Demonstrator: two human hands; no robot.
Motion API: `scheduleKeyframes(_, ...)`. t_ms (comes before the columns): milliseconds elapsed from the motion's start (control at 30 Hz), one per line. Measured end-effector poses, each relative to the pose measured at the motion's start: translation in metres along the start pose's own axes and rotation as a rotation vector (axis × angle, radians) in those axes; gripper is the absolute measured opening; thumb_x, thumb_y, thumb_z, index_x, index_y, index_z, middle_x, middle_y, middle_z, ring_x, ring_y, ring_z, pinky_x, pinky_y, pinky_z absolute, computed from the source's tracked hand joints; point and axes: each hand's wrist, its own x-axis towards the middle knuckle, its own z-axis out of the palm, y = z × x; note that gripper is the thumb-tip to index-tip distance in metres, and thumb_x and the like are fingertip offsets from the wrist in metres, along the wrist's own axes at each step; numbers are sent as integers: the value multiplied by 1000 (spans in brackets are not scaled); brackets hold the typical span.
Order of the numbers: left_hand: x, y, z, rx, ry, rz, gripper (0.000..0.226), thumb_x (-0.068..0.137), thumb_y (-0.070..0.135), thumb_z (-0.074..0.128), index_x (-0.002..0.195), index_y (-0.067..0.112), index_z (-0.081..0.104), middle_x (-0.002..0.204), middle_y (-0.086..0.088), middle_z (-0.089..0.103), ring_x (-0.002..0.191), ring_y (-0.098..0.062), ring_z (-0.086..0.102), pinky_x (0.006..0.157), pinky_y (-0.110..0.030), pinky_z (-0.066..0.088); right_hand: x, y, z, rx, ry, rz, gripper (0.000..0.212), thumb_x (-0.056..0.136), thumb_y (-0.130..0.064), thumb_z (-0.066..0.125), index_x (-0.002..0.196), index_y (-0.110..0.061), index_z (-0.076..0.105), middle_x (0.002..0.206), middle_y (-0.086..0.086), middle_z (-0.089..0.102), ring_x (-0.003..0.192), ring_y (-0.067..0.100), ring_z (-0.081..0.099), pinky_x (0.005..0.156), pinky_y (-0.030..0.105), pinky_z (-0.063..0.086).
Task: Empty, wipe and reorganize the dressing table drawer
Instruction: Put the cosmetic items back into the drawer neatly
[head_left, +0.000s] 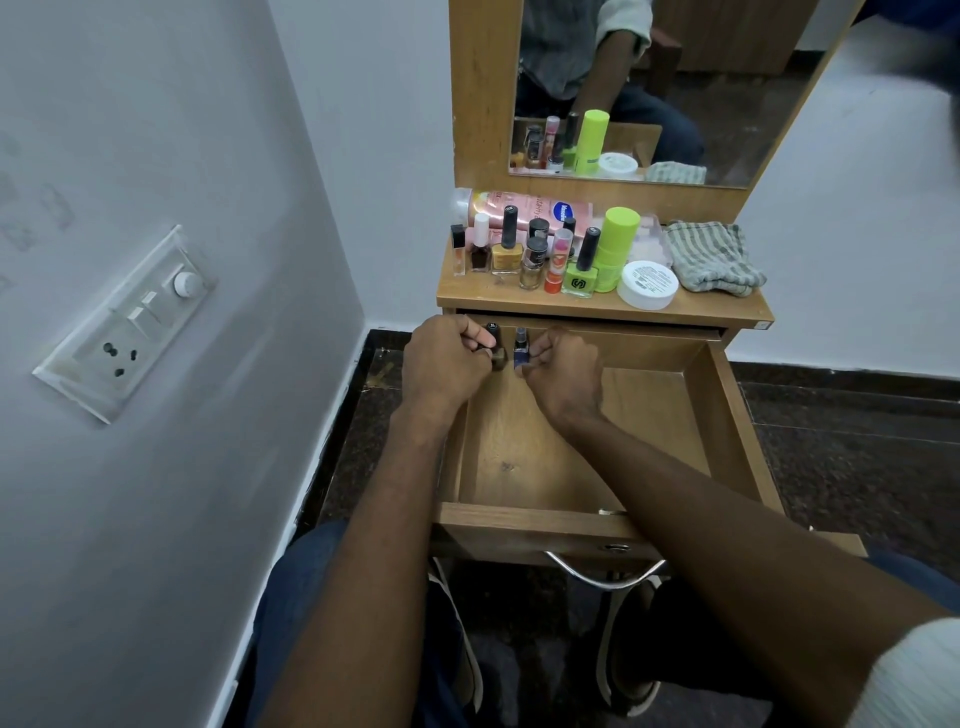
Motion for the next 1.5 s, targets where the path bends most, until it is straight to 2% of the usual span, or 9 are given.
scheduleKeyframes(367, -1, 2, -1, 10, -1, -7, 15, 91, 10, 82, 97, 23, 80, 90, 11, 72, 79, 1, 63, 82, -23, 56, 0, -1, 5, -34, 6, -24, 18, 82, -7, 79, 84, -24, 72, 82, -3, 72, 79, 17, 69, 71, 42, 63)
scheduleKeyframes(533, -4, 5, -3, 33, -3, 12, 16, 91, 8, 81, 95, 23, 79, 88, 11, 71, 78, 1, 63, 71, -12, 47, -1, 3, -1, -45, -33, -52, 24, 80, -7, 81, 79, -26, 65, 76, -7, 71, 76, 14, 71, 68, 43, 64)
scheduleKeyframes(667, -7, 16, -3, 25, 9, 60, 17, 92, 7, 78, 95, 23, 78, 86, 13, 70, 80, 1, 65, 79, -20, 57, -2, -6, -23, -73, -74, -140, 29, 75, -19, 91, 78, -25, 63, 74, -7, 70, 74, 13, 70, 67, 44, 63)
scheduleKeyframes(767, -8, 29, -2, -16, 32, 131, 16, 94, 6, 75, 98, 21, 79, 84, 14, 70, 75, 1, 65, 75, -18, 58, -7, -14, -45, -61, -5, -243, 32, 73, -28, 94, 79, -26, 63, 71, -10, 66, 70, 8, 66, 65, 41, 61)
scheduleKeyframes(900, -9, 49, 2, -57, 137, 233, 15, 95, 9, 74, 98, 23, 78, 86, 16, 70, 75, 3, 65, 72, -18, 59, -15, -28, -72, 24, 196, -360, 26, 78, -25, 90, 82, -19, 65, 71, -10, 65, 65, 8, 62, 63, 38, 58)
scheduleKeyframes(1067, -5, 63, -1, -60, 258, 283, 12, 96, 14, 73, 102, 24, 77, 90, 19, 68, 75, 5, 63, 71, -11, 52, -1, -46, -99, 54, 363, -416, 32, 84, -20, 84, 107, -18, 61, 73, -11, 60, 65, 5, 60, 61, 33, 56)
scheduleKeyframes(1233, 1, 58, -3, -71, 268, 265, 15, 94, 15, 78, 104, 25, 76, 96, 15, 72, 80, 1, 65, 75, -15, 55, 18, -56, -107, 17, 380, -419, 43, 87, -22, 82, 124, -20, 61, 70, -13, 56, 63, 2, 57, 60, 30, 55)
scheduleKeyframes(1333, 2, 58, -3, -76, 265, 273, 15, 93, 15, 78, 106, 23, 75, 96, 13, 72, 81, -2, 66, 75, -18, 57, 21, -52, -105, -12, 367, -429, 38, 87, -21, 82, 120, -20, 64, 72, -9, 61, 63, 5, 58, 62, 36, 58)
scheduleKeyframes(1500, 2, 58, -2, -99, 261, 273, 14, 93, 16, 79, 105, 21, 77, 93, 12, 71, 82, -5, 67, 77, -17, 56, 23, -49, -103, 23, 372, -433, 32, 85, -16, 82, 112, -18, 64, 71, -9, 61, 62, 6, 59, 62, 34, 56)
